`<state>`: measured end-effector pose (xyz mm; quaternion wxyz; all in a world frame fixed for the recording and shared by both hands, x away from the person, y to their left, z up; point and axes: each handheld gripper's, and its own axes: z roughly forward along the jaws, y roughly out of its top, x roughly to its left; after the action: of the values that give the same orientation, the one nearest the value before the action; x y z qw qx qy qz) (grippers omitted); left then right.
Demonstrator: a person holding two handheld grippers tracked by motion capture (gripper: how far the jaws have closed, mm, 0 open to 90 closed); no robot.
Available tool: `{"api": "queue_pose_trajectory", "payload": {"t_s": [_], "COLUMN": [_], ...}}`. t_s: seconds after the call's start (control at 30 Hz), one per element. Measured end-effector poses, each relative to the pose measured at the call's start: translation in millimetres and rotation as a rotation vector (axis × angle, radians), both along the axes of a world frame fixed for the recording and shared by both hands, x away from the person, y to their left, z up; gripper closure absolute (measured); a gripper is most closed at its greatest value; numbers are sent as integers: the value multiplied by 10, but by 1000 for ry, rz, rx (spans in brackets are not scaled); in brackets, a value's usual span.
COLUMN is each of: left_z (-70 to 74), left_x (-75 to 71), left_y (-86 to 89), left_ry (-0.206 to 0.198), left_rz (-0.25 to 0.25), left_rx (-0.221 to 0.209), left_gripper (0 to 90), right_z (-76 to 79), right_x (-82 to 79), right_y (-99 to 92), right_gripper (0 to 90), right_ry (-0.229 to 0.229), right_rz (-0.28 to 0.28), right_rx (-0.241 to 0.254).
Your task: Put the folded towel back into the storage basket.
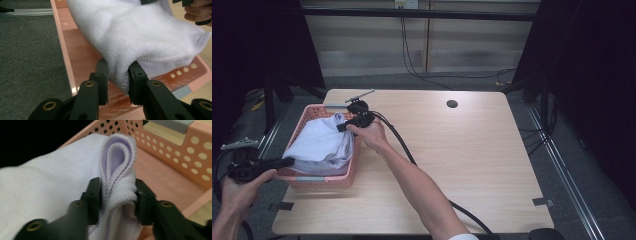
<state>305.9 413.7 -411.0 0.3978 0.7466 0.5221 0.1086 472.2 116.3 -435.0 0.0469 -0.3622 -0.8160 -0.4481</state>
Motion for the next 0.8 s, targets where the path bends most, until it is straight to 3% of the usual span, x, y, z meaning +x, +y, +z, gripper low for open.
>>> {"api": "queue_pose_trajectory", "payload": {"t_s": [0.07,0.1,0.2,0.3,0.47,0.57,0.8], "left_z": [0,9,42,63,82,111,136], "left_x": [-10,-33,-70,-73,-57,-84,-176], "left_y": [1,4,7,-46,-144,-240,-488], "left_ry": [-2,-6,-37,-42,-54,-75,-87], "left_rz": [4,9,-2,-7,-10,5,-20], "left_rx": [2,0,-12,-17,-24,-70,-63], "left_gripper": [701,580,555,505,512,515,487], "right_z": [-14,-33,1,43,80,120,212], "right_x": [-4,8,17,13,7,-19,-139], "right_y": [3,-19,-45,-78,-171,-279,-562], "right_gripper": [555,463,428,401,378,366,355], "right_ry": [-18,-15,-26,-36,-49,-61,-97], "right_rz": [4,-4,-14,-13,-4,19,44], "right_rx": [-15,0,-1,1,32,52,80]}}
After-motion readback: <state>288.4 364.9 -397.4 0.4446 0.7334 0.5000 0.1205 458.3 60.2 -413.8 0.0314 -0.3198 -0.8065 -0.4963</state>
